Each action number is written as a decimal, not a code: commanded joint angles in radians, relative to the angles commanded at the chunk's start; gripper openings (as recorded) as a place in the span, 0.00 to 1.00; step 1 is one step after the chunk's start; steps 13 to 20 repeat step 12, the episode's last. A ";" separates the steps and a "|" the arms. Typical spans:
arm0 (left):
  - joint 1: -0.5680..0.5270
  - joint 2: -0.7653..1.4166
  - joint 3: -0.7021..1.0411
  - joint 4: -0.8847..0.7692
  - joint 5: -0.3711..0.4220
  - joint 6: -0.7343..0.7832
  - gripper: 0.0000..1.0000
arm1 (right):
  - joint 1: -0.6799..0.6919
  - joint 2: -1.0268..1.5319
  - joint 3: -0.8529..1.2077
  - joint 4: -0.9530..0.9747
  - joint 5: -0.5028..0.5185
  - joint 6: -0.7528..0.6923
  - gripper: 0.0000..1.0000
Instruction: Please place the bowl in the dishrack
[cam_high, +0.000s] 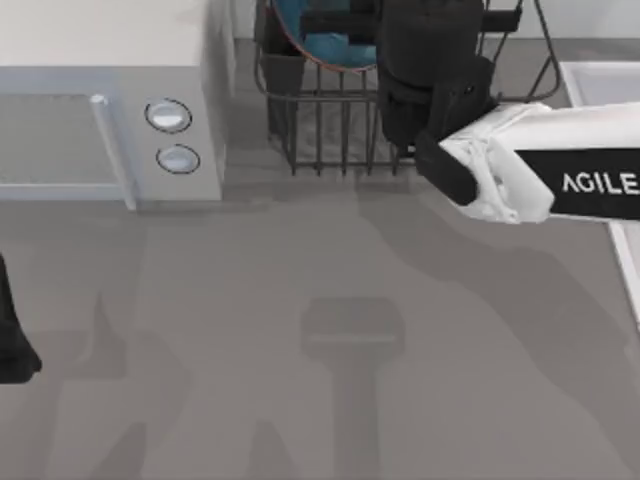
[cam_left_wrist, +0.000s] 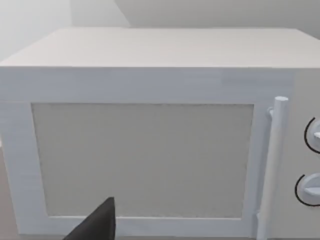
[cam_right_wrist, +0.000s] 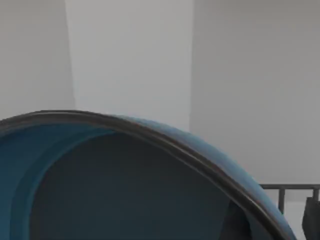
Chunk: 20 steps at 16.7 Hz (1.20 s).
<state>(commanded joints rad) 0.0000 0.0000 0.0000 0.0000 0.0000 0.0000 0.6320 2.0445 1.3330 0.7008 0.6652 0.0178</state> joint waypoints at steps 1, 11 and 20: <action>0.000 0.000 0.000 0.000 0.000 0.000 1.00 | 0.000 0.000 0.000 0.000 0.000 0.000 0.60; 0.000 0.000 0.000 0.000 0.000 0.000 1.00 | 0.000 0.000 0.000 0.000 0.000 0.000 1.00; 0.000 0.000 0.000 0.000 0.000 0.000 1.00 | 0.000 0.000 0.000 0.000 0.000 0.000 1.00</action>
